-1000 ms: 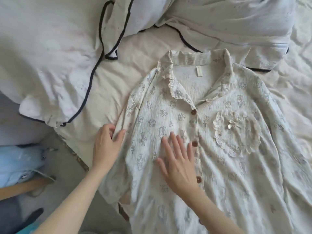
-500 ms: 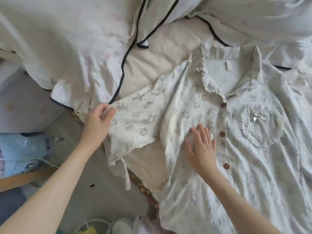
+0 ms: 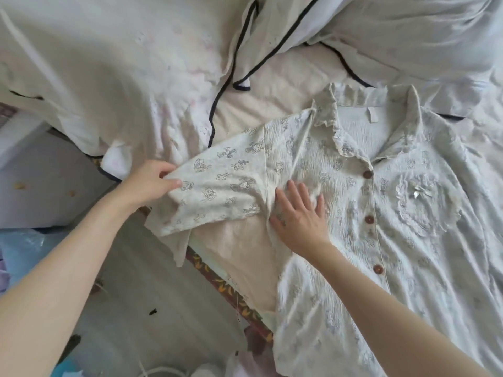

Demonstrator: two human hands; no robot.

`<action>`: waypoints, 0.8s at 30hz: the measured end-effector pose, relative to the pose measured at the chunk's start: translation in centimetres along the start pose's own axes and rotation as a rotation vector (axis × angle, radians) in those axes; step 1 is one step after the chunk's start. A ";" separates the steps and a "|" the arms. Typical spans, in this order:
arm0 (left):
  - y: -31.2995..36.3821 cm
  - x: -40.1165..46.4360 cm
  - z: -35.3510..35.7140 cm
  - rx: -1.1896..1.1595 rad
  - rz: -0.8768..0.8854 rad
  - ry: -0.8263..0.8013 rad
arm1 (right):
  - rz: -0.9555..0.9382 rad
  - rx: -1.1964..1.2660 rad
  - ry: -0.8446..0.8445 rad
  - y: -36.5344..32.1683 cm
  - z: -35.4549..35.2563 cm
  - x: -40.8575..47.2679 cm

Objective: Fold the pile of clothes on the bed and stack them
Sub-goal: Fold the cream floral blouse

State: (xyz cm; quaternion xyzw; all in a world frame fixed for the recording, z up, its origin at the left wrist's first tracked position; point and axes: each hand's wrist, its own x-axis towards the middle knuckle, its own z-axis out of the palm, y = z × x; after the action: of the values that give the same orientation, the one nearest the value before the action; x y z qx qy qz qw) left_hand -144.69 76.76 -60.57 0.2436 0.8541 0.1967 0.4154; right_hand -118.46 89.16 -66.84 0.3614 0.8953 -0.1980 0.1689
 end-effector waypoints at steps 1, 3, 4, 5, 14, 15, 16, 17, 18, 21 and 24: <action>-0.3 -0.1 -0.3 0.004 -0.044 -0.070 | 0.006 0.046 0.035 -0.4 -0.2 -0.3; -0.7 -0.7 -0.7 -0.046 -0.086 -0.145 | -0.015 0.167 0.180 -1.5 -0.5 -1.7; -0.7 -1.0 -0.7 -0.070 -0.077 -0.141 | -0.031 0.230 0.278 -2.3 -0.6 -2.5; -0.6 -1.4 -0.7 -0.084 -0.051 -0.114 | -0.027 0.303 0.344 -3.2 -0.7 -3.3; 1.7 -6.2 2.8 0.006 0.220 0.010 | 0.423 1.628 -0.131 -10.6 -4.2 -2.0; 1.8 -6.8 3.3 -0.003 0.233 -0.079 | 0.423 1.640 -0.133 -10.8 -4.6 -1.6; 1.6 -7.2 4.0 -0.004 0.243 -0.166 | 0.420 1.630 -0.127 -10.9 -4.9 -1.3; 1.4 -7.4 4.5 -0.012 0.246 -0.212 | 0.421 1.610 -0.110 -10.8 -5.1 -1.1; 1.0 -7.4 5.0 -0.028 0.239 -0.198 | 0.429 1.600 -0.097 -10.7 -5.1 -1.0; 0.2 -6.4 5.8 -0.131 0.157 0.001 | 0.473 1.666 -0.145 -9.6 -4.8 -1.4; -0.5 -5.4 6.7 -0.173 0.094 -0.064 | 0.493 1.776 -0.191 -8.6 -4.2 -2.0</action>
State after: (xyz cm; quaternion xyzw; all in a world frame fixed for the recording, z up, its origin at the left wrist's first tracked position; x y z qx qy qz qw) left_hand -136.51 74.15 -61.43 0.2529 0.8079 0.2811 0.4520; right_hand -123.90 84.26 -60.31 0.5205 0.2952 -0.7990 -0.0595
